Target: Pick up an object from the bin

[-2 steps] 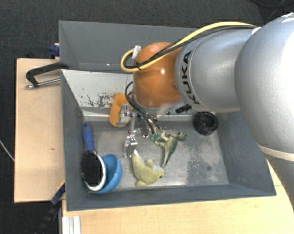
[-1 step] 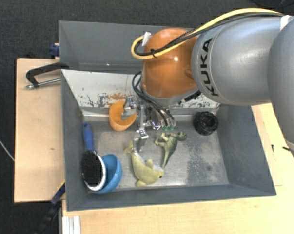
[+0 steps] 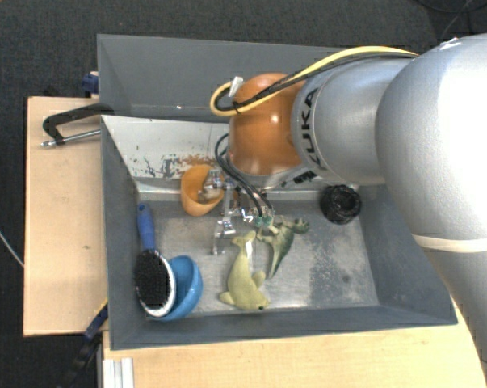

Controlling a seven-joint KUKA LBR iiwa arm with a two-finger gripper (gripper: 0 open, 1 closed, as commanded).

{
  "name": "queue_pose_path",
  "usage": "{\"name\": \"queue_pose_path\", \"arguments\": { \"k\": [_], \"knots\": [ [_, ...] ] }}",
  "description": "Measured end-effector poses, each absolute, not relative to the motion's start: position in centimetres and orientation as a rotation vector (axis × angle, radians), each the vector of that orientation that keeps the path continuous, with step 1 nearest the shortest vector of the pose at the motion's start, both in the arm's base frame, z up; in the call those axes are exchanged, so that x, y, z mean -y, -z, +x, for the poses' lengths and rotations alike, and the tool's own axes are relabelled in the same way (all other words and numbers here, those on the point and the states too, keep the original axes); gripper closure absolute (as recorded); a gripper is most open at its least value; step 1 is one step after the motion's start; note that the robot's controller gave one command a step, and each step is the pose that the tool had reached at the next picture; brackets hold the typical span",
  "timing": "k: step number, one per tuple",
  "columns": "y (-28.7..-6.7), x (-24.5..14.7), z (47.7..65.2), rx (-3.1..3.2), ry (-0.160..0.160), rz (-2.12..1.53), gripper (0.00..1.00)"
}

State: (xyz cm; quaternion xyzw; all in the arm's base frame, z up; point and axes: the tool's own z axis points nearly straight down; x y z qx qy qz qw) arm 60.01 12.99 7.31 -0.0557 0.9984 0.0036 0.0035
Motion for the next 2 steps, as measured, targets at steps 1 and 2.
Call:
{"name": "queue_pose_path", "arguments": {
  "k": [1, 2],
  "knots": [
    [-8.1, -13.2, 60.6, -3.101, -0.018, -0.172, 1.00],
    [-22.4, -12.9, 59.6, -3.117, -0.004, -0.248, 1.00]
  ]
}}
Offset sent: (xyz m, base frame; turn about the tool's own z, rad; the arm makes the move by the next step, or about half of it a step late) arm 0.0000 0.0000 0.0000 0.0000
